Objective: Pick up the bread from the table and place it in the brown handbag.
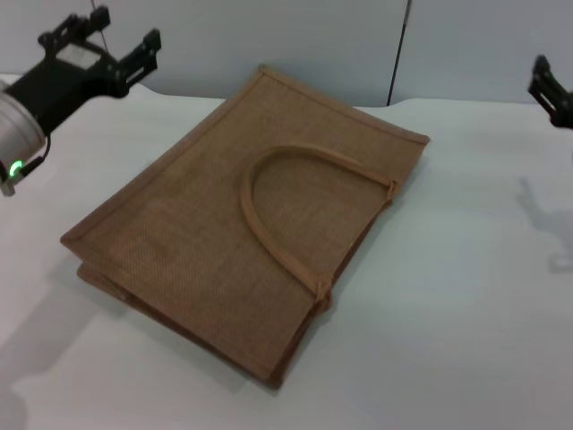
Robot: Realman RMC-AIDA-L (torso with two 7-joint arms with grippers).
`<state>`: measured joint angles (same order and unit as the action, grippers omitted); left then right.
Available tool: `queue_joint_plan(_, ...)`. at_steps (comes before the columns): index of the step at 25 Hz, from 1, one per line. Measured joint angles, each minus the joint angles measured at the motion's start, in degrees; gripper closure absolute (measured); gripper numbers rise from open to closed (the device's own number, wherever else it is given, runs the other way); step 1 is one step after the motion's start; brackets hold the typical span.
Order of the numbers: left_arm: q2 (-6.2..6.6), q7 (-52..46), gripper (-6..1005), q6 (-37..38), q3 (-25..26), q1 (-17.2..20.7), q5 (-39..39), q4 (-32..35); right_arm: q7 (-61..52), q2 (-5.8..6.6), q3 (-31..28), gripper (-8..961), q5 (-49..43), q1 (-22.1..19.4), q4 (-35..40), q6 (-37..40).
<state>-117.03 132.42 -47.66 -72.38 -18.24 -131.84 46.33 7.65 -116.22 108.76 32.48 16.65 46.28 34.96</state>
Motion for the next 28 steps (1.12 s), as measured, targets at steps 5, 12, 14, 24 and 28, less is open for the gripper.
queue_joint_plan(5, -0.13, 5.39, 233, -0.37, -0.92, -0.43, -5.70, -7.01, -1.44, -0.07, 3.82, 61, 0.03, 3.01, -13.31, 14.12)
queue_joint_plan(12, -0.14, 13.92, 236, -3.13, -0.93, -0.03, -10.23, -13.62, -1.81, -0.32, 8.46, 61, 0.13, 2.61, -21.05, 26.16)
queue_joint_plan(14, -0.18, 16.83, 237, -4.81, -0.93, -0.31, -12.34, -16.84, -2.35, -0.37, 8.50, 61, 0.14, 2.47, -22.42, 26.68)
queue_joint_plan(24, -0.27, 25.29, 242, -9.00, -0.64, -2.00, -20.87, -26.73, -5.45, -0.41, 8.06, 61, 0.18, 3.56, -26.30, 26.40)
queue_joint_plan(28, -0.25, 25.54, 243, -9.56, -0.29, -2.62, -21.66, -28.68, -7.05, -0.28, 8.01, 61, 0.22, 4.12, -27.29, 26.22)
